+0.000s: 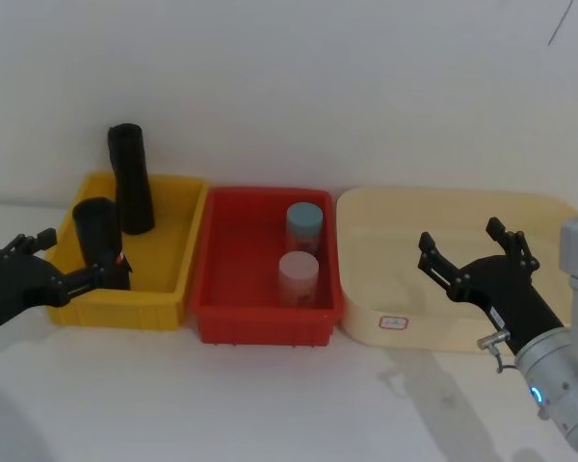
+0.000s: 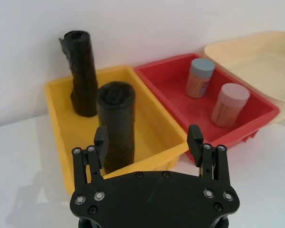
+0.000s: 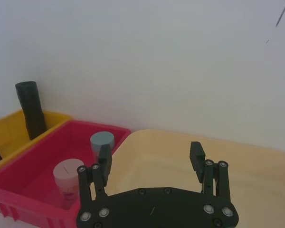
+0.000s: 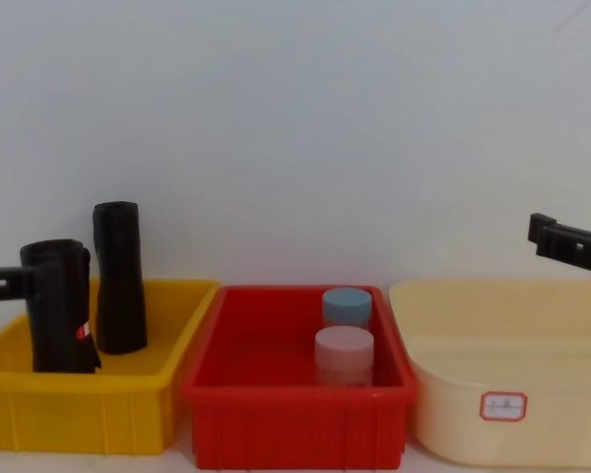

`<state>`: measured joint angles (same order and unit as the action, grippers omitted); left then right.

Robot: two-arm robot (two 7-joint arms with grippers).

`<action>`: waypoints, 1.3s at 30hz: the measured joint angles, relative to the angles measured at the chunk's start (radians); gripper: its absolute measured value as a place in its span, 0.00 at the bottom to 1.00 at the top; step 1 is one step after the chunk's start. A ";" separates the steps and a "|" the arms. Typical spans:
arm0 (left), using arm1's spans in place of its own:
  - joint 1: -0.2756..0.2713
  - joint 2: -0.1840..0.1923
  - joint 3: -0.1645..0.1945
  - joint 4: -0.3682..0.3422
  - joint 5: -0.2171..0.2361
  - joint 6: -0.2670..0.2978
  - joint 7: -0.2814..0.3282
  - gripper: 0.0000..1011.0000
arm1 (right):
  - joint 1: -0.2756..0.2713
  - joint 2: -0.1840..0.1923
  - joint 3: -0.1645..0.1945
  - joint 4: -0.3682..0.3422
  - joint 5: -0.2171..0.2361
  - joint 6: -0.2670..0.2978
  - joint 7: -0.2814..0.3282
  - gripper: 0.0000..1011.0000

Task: Pick up the garbage bag with the one hand and transfer it to the other hand.

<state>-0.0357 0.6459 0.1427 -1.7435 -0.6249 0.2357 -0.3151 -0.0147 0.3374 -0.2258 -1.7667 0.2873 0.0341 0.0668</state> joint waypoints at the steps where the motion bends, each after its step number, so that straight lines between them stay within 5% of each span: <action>1: -0.004 -0.005 0.002 0.010 0.002 0.000 0.003 0.99 | 0.000 0.000 0.000 0.000 0.000 0.000 0.000 0.99; 24: -0.090 -0.087 0.034 0.162 0.049 -0.042 0.042 0.99 | 0.000 0.000 0.000 0.000 0.000 0.000 0.000 0.99; 39: -0.196 -0.153 0.091 0.265 0.110 -0.081 0.030 0.99 | 0.000 0.000 0.000 0.000 0.000 0.000 0.000 0.99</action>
<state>-0.2319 0.4929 0.2334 -1.4789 -0.5150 0.1545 -0.2848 -0.0146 0.3374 -0.2259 -1.7667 0.2873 0.0341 0.0668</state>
